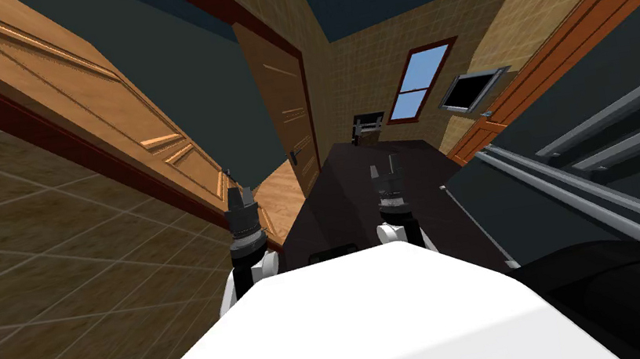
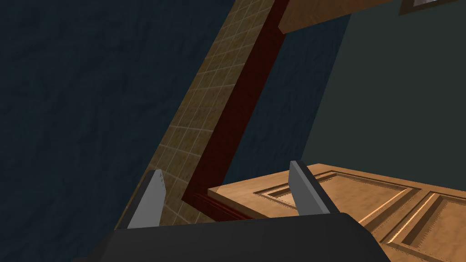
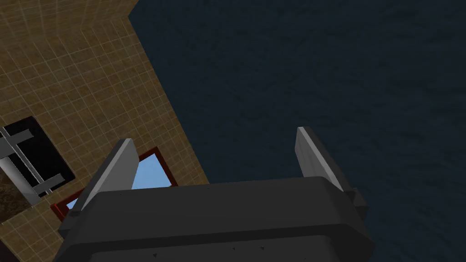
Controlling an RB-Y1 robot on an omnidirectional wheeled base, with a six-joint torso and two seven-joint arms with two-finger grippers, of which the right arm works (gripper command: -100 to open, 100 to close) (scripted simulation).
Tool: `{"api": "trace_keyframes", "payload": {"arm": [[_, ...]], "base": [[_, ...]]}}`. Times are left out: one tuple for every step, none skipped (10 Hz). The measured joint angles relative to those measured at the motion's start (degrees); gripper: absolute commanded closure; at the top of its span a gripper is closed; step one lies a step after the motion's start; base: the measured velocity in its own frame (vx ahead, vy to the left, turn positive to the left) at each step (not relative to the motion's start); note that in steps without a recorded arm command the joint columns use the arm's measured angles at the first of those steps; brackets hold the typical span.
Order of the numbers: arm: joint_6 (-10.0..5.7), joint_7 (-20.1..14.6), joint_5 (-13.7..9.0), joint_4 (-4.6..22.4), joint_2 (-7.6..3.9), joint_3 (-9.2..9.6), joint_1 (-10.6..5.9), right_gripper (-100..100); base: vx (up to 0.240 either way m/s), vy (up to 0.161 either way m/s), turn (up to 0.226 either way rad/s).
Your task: Push the door open
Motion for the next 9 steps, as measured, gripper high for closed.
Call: {"api": "trace_keyframes", "payload": {"arm": [[0.14,-0.10,0.06,0.67,-0.54,0.16,-0.33,-100],[0.31,-0.14,0.17,1.18,-0.85,0.41,-0.60,-100],[0.58,-0.11,0.32,1.70,-1.12,0.67,-1.01,-100],[0.66,-0.14,0.48,2.25,-1.51,1.08,-1.01,-100],[1.01,-0.24,0.58,3.05,-1.98,1.28,-1.58,-100],[1.29,-0.25,0.81,4.07,-2.32,1.72,-2.12,-100],[1.64,-0.24,1.01,4.73,-2.58,2.16,-2.50,-100],[1.86,-0.27,1.17,5.47,-2.85,2.54,-2.80,-100],[2.07,-0.34,1.31,6.25,-3.13,2.84,-3.20,-100]], "base": [[0.149,-0.061,0.086],[0.141,-0.090,0.067],[0.167,-0.065,0.108],[0.205,-0.044,0.161],[0.220,-0.030,0.148],[0.175,-0.039,0.131],[0.173,-0.069,0.108],[0.174,-0.074,0.090],[0.193,-0.084,0.174]]}}
